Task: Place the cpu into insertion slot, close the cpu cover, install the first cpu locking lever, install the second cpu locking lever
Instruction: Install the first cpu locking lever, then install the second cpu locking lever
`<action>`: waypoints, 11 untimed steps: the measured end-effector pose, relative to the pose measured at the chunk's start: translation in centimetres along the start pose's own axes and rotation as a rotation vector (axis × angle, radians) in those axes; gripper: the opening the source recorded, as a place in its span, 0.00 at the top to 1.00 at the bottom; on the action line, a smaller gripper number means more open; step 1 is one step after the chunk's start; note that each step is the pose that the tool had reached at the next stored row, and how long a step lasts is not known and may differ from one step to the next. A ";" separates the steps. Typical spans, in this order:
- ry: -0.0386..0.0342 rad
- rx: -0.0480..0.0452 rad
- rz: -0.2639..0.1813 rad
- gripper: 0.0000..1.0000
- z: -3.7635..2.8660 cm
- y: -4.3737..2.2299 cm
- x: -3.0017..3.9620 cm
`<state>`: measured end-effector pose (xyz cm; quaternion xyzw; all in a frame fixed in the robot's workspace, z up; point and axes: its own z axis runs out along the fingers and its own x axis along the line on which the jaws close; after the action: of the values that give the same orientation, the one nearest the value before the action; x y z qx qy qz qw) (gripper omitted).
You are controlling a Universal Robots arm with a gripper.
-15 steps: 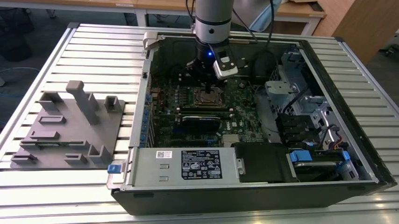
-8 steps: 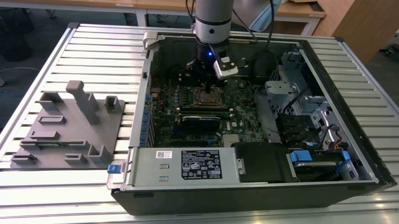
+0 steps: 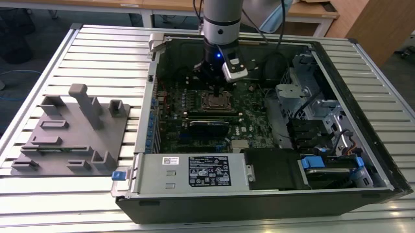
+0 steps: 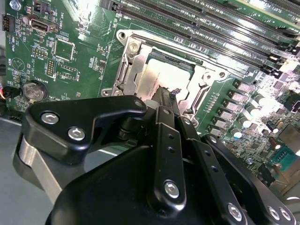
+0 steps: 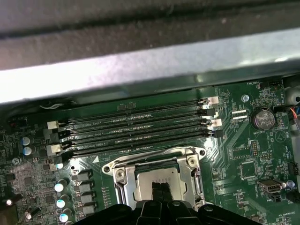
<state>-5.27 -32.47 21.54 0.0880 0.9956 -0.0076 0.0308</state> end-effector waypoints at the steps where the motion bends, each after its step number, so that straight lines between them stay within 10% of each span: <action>1: 0.0000 0.0000 0.000 0.89 -0.07 0.00 0.00; 11: 0.0000 -0.0001 0.000 0.89 -0.99 -0.01 -0.06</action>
<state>-5.26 -32.47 22.53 0.0880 0.9956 -0.0076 0.0309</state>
